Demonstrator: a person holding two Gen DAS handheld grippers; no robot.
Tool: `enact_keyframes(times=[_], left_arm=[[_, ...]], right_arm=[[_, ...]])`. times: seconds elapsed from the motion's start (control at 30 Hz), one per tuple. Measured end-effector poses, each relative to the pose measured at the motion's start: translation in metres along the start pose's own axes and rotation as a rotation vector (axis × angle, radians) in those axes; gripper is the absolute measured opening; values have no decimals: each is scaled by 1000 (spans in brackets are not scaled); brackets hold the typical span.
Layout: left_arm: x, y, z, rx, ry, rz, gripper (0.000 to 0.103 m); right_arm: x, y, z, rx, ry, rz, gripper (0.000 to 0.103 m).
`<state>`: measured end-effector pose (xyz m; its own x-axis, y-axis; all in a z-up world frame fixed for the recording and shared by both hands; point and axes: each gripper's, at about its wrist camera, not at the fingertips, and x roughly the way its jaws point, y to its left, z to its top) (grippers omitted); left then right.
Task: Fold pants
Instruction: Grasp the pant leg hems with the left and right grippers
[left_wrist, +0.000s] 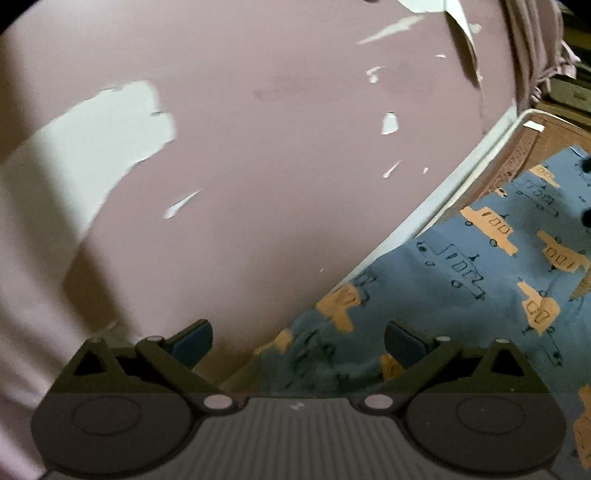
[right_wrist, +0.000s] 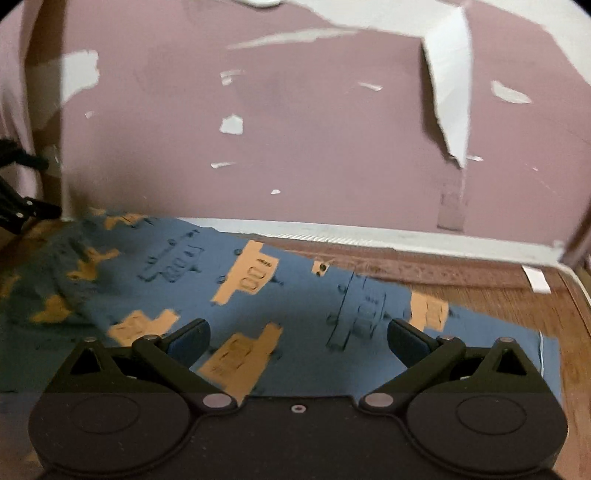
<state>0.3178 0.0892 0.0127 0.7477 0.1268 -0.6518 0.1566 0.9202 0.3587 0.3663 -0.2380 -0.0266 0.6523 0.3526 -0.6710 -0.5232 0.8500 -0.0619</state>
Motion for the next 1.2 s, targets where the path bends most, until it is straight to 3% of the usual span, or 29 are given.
enact_keyframes(times=[0.17,0.4,0.6,0.8,0.87,0.97,1.07,1.2], left_arm=[[25,-7,11,-13,-33,-23,100],[46,-19,23,59,-82,-60,92],[68,-28,28,63,-48,-133,78],[84,-53,42,111,-34,-187,71],[90,-59,47,130,-20,-186,69],[102,-66,50,151,27,-161,55],[106,-65,52,113,33,-169,53],[111,-65,57,95,51,-170,48]], right_arm=[[39,-18,24,-44,28,13,99],[71,-44,44,-31,25,24,85],[82,-57,45,-23,33,50,75],[84,-63,42,-15,31,76,73],[85,-66,42,-11,34,92,73],[90,-68,43,-30,47,88,69],[96,-69,44,-42,58,79,62],[100,-67,45,-68,72,92,60]])
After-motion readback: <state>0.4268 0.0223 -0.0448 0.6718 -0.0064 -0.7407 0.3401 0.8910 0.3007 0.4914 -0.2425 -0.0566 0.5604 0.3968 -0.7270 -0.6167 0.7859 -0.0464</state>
